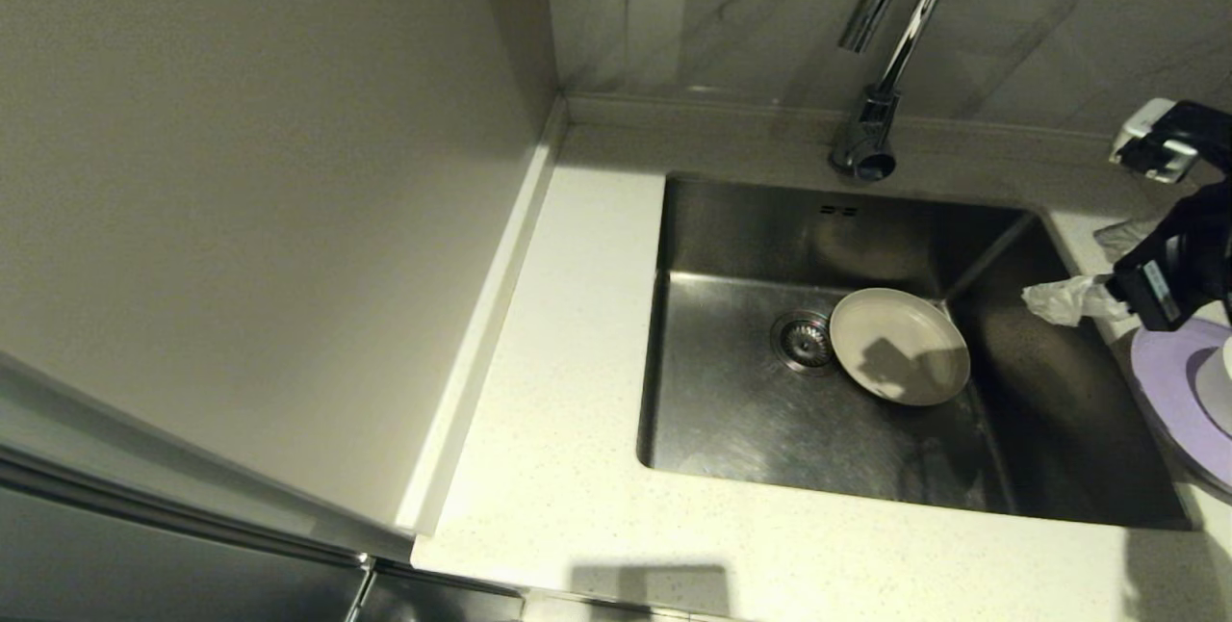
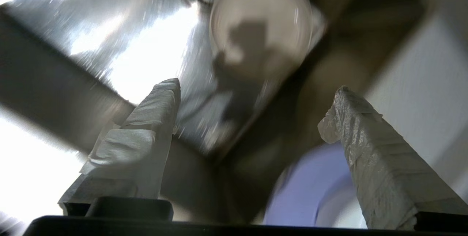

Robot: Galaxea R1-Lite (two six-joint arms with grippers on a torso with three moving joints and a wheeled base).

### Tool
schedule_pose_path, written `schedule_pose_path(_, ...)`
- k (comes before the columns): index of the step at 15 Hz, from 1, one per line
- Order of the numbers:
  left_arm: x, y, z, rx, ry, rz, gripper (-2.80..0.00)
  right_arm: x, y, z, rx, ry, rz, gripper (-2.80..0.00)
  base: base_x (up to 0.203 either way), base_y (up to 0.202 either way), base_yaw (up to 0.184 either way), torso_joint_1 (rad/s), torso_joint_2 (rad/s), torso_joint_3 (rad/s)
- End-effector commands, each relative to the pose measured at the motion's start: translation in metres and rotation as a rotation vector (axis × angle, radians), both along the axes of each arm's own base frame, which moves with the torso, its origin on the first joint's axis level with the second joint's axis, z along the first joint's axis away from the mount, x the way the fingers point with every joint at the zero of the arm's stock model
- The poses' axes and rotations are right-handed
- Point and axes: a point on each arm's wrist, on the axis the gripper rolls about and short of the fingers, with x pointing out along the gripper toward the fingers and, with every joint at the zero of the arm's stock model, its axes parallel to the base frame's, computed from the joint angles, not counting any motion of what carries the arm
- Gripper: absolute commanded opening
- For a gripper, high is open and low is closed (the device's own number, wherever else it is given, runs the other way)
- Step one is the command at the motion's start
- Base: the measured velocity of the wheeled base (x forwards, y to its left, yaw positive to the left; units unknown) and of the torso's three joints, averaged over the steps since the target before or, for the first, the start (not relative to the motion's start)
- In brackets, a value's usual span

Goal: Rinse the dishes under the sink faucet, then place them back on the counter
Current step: Put a bowl into the sink

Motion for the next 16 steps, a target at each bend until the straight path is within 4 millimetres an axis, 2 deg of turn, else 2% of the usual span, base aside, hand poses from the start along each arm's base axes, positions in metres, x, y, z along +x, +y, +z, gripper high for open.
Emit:
schedule_pose_path(1, 0.000, 0.000, 0.000, -0.001, -0.002, 0.000, -2.80, -0.030, -0.008, 0.018, 0.064, 0.155, -0.118, 0.00, 0.000, 0.000, 0.000, 0.000, 0.00, 0.000)
schedule_pose_path(2, 0.000, 0.000, 0.000, -0.001, -0.002, 0.000, -2.80, -0.031, -0.019, 0.020, 0.081, 0.170, -0.191, 0.00, 0.000, 0.000, 0.000, 0.000, 0.00, 0.000)
schedule_pose_path(3, 0.000, 0.000, 0.000, -0.001, -0.002, 0.000, -2.80, -0.030, -0.028, 0.019, 0.085, 0.180, -0.244, -0.34, 0.000, 0.000, 0.000, 0.000, 0.00, 0.000)
schedule_pose_path(4, 0.000, 0.000, 0.000, -0.001, -0.002, 0.000, -2.80, -0.028, -0.037, 0.017, 0.089, 0.190, -0.289, -2.80, 0.000, 0.000, 0.000, 0.000, 0.00, 0.000)
schedule_pose_path(8, 0.000, 0.000, 0.000, -0.001, -0.002, 0.000, -2.80, -0.018, -0.072, 0.002, 0.112, 0.247, -0.422, -2.80, 0.000, 0.000, 0.000, 0.000, 0.00, 0.000)
schedule_pose_path(14, 0.000, 0.000, 0.000, -0.001, -0.002, 0.000, -2.80, 0.004, -0.115, -0.014, 0.126, 0.297, -0.544, -2.80, 0.000, 0.000, 0.000, 0.000, 0.00, 0.000)
schedule_pose_path(15, 0.000, 0.000, 0.000, -0.001, -0.002, 0.000, -2.80, 0.006, -0.120, -0.017, 0.124, 0.306, -0.558, -2.29, 0.000, 0.000, 0.000, 0.000, 0.00, 0.000)
schedule_pose_path(16, 0.000, 0.000, 0.000, -0.001, -0.002, 0.000, -2.80, 0.010, -0.124, -0.019, 0.121, 0.313, -0.568, 0.00, 0.000, 0.000, 0.000, 0.000, 0.00, 0.000)
